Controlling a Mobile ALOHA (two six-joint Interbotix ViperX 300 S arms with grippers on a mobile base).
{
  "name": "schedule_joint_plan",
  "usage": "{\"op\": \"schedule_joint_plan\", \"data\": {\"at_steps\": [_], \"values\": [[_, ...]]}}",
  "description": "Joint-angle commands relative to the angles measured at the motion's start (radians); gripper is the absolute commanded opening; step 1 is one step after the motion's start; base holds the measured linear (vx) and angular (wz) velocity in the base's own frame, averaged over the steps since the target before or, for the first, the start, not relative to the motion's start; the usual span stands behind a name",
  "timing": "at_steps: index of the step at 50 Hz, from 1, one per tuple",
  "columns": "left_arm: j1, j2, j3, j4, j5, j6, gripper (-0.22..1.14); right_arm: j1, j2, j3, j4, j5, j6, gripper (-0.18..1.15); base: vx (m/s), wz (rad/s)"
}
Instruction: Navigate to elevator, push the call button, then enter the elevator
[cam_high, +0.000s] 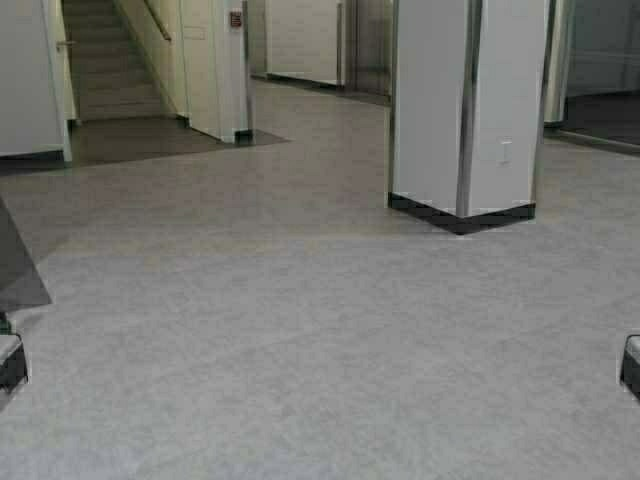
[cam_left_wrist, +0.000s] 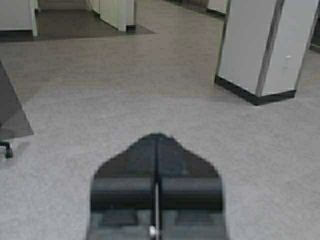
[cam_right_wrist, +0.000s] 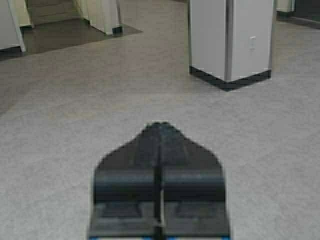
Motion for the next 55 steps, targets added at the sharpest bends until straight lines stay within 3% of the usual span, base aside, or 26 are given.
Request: {"op": "schedule_joint_plan", "data": {"at_steps": [1, 55], "values": [[0.0, 0.0, -0.021, 0.0, -0.008, -0.002, 0.02, 0.0, 0.005, -0.023, -0.009, -0.009, 0.002, 0.05, 0.83, 0.1], [0.0, 0.012, -0.034, 0.006, -0.015, -0.015, 0.02, -0.002, 0.012, -0.008, -0.014, -0.009, 0.005, 0.05, 0.82, 0.17]]}}
